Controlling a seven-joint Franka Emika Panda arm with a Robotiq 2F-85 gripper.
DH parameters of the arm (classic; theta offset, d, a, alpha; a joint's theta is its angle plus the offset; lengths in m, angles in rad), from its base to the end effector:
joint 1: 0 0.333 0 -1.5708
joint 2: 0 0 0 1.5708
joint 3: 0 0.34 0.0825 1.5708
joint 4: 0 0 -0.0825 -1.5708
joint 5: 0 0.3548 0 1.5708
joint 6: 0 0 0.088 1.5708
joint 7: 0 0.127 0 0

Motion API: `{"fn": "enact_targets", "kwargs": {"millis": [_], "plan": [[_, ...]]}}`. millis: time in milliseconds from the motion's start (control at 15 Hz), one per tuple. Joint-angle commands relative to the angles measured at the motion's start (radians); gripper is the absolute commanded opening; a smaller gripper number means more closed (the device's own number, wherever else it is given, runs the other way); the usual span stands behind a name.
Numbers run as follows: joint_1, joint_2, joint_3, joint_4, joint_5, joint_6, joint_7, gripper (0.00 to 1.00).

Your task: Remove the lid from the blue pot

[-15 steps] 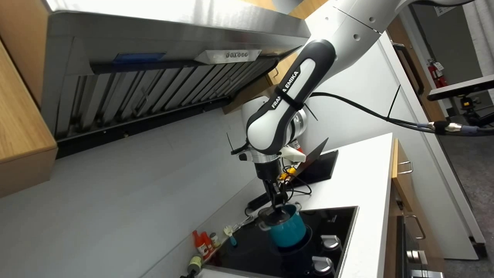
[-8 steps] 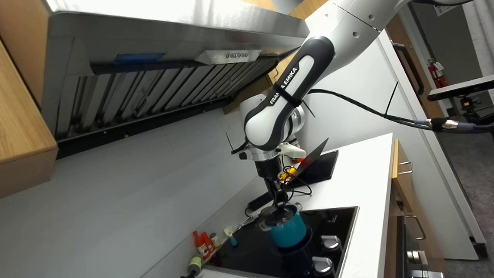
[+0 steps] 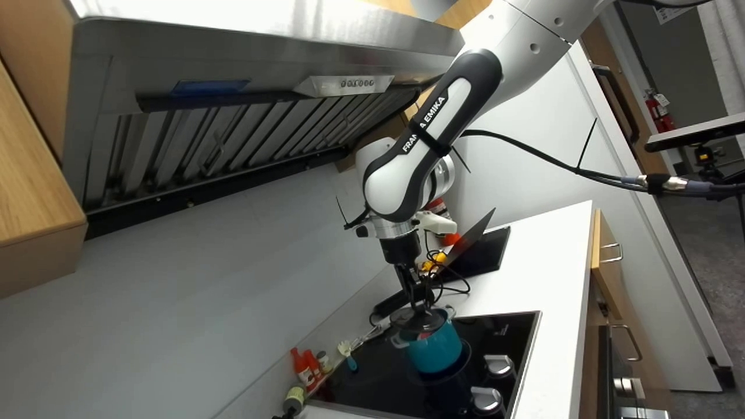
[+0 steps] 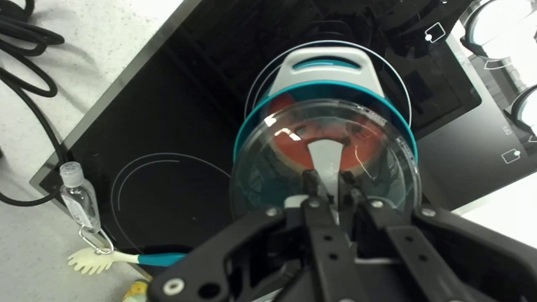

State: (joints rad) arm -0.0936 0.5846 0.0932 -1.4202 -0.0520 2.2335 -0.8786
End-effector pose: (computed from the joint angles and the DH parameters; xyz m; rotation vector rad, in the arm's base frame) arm 0.7273 -0.0170 0.3942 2.7394 1.2965 0.3218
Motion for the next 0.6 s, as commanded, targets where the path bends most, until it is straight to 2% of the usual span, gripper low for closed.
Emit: {"fn": "enact_targets", "kwargs": {"millis": [0, 533], "plan": [[0.017, -0.014, -0.015, 0.018, -0.025, -0.052, 0.014, 0.04], [0.032, -0.056, -0.026, 0.003, -0.075, -0.125, 0.017, 0.04]]}}
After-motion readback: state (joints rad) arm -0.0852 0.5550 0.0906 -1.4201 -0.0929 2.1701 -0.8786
